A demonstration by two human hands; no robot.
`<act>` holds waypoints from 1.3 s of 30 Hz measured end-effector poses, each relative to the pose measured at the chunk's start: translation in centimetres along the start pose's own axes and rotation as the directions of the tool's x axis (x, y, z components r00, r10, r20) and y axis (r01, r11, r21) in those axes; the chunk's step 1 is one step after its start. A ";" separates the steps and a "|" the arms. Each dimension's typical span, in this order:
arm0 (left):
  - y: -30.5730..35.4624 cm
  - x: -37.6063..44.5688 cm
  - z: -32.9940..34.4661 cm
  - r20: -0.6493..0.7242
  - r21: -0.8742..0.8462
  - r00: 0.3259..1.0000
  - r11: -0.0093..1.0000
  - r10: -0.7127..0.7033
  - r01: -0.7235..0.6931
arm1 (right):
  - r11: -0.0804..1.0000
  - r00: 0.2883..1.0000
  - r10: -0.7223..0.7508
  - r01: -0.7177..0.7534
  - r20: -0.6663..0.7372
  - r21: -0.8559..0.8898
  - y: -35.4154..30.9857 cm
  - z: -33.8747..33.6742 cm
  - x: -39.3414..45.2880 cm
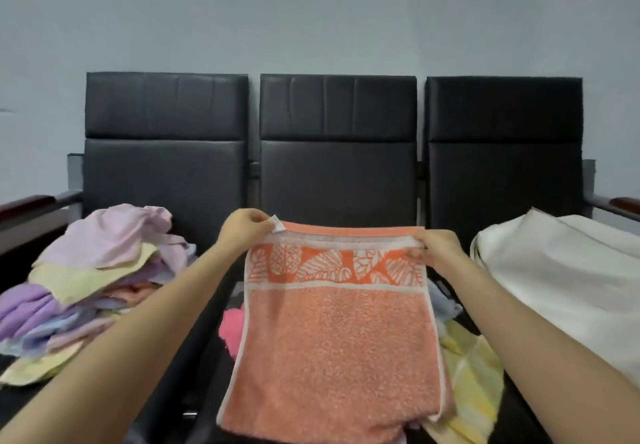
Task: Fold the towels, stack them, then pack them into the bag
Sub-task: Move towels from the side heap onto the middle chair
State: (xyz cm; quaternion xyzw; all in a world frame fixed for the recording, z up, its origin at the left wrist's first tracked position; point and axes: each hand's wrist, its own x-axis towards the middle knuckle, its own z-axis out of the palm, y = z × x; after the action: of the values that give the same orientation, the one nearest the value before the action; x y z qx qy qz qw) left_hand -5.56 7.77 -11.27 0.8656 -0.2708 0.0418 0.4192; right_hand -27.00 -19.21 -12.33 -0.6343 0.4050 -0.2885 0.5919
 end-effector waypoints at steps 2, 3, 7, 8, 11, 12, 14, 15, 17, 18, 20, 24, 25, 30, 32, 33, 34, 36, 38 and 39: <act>-1.8 0.0 2.9 -0.060 -0.029 0.998 1.000 -0.009 0.007 | 0.996 0.999 0.021 -0.018 -0.034 0.088 2.8 1.5 0.6; -2.5 -0.1 4.2 -0.083 -0.058 0.996 0.998 -0.011 0.006 | 0.992 0.998 0.028 -0.022 -0.052 0.120 4.0 2.1 0.9; -5.4 -0.2 8.3 -0.141 -0.171 0.987 0.984 -0.082 0.058 | 0.982 0.996 0.070 -0.059 -0.052 0.180 7.7 3.6 2.7; -6.1 -0.1 9.2 -0.148 -0.185 0.984 0.980 -0.098 0.070 | 0.988 0.998 0.054 -0.049 -0.030 0.148 8.4 3.7 3.1; -8.9 0.4 11.7 -0.049 -0.151 0.987 0.978 -0.154 0.145 | 0.994 0.992 -0.109 0.110 0.063 -0.008 9.5 3.8 3.1; -9.6 0.6 12.3 0.008 -0.129 0.986 0.978 -0.165 0.165 | 0.985 0.982 -0.160 0.165 0.097 -0.052 9.6 3.9 3.1; -10.2 1.1 12.7 0.075 -0.101 0.979 0.975 -0.189 0.196 | 0.952 0.962 -0.245 0.262 0.117 -0.162 9.8 4.1 3.7; -10.1 1.3 12.6 0.083 -0.100 0.977 0.974 -0.196 0.204 | 0.928 0.951 -0.283 0.304 0.125 -0.216 9.7 4.1 3.6; -9.6 1.3 12.2 0.049 -0.083 0.981 0.978 -0.188 0.192 | 0.902 0.947 -0.292 0.319 0.134 -0.292 9.8 3.9 3.7; -9.1 1.0 11.9 0.015 -0.063 0.985 0.983 -0.171 0.172 | 0.907 0.956 -0.265 0.292 0.128 -0.304 9.8 3.7 3.4; -7.7 -0.2 11.1 -0.037 -0.053 0.992 0.992 -0.117 0.115 | 0.917 0.966 -0.222 0.252 0.129 -0.309 9.6 2.9 2.6; -3.2 -4.2 10.1 -0.019 -0.114 0.996 0.990 0.085 -0.086 | 0.936 0.964 -0.241 0.262 0.117 -0.235 8.9 0.9 -0.1; -1.8 -5.5 10.1 0.012 -0.121 0.991 0.984 0.132 -0.129 | 0.926 0.961 -0.248 0.272 0.119 -0.263 8.6 0.3 -1.0; 3.8 -12.4 10.7 0.235 -0.112 0.895 0.925 0.380 -0.363 | 0.736 0.935 -0.272 0.354 0.228 -0.577 8.5 -3.2 -5.0; 4.2 -14.9 11.3 0.333 -0.048 0.818 0.875 0.469 -0.482 | 0.662 0.935 -0.213 0.352 0.284 -0.661 9.0 -4.5 -6.4; 4.0 -15.9 11.8 0.375 0.004 0.776 0.836 0.507 -0.548 | 0.646 0.941 -0.166 0.330 0.295 -0.688 9.3 -5.1 -7.3; 3.6 -16.8 12.2 0.409 0.051 0.734 0.790 0.542 -0.611 | 0.640 0.946 -0.101 0.298 0.307 -0.708 9.7 -5.7 -8.3; 2.3 -18.2 13.2 0.444 0.099 0.651 0.688 0.616 -0.719 | 0.599 0.945 0.065 0.220 0.320 -0.770 11.0 -6.4 -10.5; 0.7 -19.0 13.9 0.426 0.133 0.590 0.598 0.686 -0.790 | 0.595 0.925 0.176 0.173 0.337 -0.785 13.0 -6.6 -12.4; -0.1 -19.2 14.2 0.407 0.152 0.574 0.567 0.710 -0.809 | 0.650 0.923 0.170 0.159 0.346 -0.743 13.9 -6.6 -13.0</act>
State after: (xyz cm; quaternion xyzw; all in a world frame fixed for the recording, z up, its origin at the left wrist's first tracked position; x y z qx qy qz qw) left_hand -24.07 5.55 -26.22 0.7116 -0.6701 0.1317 0.1648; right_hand -41.53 -11.15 -23.64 -0.8657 0.3652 0.0400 0.3401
